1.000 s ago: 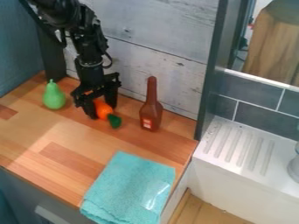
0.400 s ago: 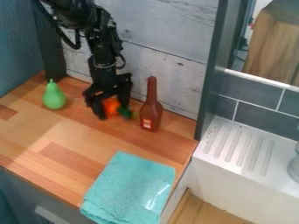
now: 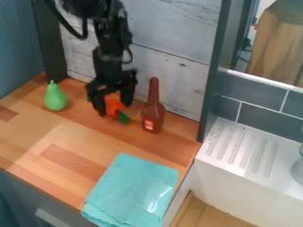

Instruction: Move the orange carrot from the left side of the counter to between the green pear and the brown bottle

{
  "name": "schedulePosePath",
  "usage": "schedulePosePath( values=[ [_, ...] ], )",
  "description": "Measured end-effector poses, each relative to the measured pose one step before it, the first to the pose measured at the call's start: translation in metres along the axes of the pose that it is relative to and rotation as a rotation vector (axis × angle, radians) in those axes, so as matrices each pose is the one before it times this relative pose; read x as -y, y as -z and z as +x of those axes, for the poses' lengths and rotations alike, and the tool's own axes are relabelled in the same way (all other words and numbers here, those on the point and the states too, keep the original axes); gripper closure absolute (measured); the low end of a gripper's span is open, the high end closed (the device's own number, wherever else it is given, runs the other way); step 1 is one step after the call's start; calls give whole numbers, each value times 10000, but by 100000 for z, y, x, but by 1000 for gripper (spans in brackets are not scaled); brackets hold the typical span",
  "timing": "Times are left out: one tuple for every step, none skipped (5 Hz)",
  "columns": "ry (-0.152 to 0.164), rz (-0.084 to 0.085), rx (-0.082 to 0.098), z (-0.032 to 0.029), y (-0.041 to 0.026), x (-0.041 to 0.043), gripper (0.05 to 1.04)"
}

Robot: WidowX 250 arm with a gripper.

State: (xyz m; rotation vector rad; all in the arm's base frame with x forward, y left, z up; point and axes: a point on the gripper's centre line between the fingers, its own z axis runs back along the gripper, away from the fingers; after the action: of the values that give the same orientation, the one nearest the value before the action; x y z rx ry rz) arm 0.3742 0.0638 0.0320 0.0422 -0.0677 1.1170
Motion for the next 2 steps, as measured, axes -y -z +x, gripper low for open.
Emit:
schedulePosePath(
  values=[
    [240, 35, -68, -347, -556, -1066, 83],
    [90, -471, -133, 1205, -1413, -1327, 83]
  ],
)
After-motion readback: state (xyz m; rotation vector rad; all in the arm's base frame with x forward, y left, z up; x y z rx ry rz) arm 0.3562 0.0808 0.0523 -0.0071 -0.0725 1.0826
